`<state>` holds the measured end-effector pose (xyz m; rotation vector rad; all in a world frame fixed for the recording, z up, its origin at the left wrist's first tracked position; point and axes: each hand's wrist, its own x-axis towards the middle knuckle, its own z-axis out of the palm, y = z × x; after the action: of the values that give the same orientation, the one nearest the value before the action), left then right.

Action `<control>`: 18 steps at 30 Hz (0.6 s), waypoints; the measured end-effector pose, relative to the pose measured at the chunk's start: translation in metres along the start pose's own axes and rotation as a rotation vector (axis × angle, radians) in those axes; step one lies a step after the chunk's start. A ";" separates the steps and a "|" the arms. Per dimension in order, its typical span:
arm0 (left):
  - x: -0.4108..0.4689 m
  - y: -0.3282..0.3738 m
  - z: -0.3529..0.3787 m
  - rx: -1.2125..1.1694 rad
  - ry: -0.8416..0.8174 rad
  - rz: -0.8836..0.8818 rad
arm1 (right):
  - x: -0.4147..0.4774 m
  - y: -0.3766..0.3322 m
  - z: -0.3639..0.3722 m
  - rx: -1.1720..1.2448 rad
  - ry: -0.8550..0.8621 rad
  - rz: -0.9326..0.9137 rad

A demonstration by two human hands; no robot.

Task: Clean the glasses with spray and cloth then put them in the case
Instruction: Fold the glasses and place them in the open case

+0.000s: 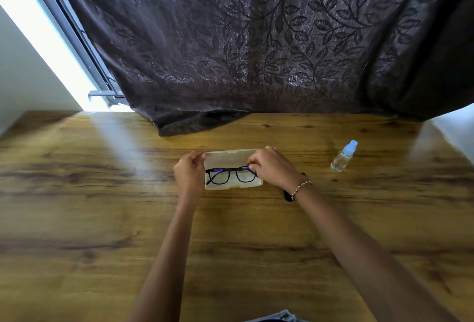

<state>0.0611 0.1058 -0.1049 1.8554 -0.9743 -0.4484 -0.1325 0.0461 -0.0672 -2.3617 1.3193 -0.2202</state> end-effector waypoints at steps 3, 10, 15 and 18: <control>0.000 -0.002 0.000 0.008 0.006 0.022 | 0.001 -0.015 0.006 0.016 -0.011 -0.100; -0.002 -0.003 0.001 -0.002 0.018 0.047 | 0.008 -0.032 0.022 0.050 -0.061 -0.139; -0.003 -0.002 0.002 0.020 0.030 0.053 | 0.010 -0.030 0.023 0.090 -0.023 -0.133; -0.003 0.000 0.003 0.020 0.036 0.049 | 0.012 -0.030 0.023 0.097 -0.009 -0.134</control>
<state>0.0574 0.1070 -0.1067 1.8474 -1.0006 -0.3759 -0.0953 0.0562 -0.0759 -2.3678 1.1209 -0.3067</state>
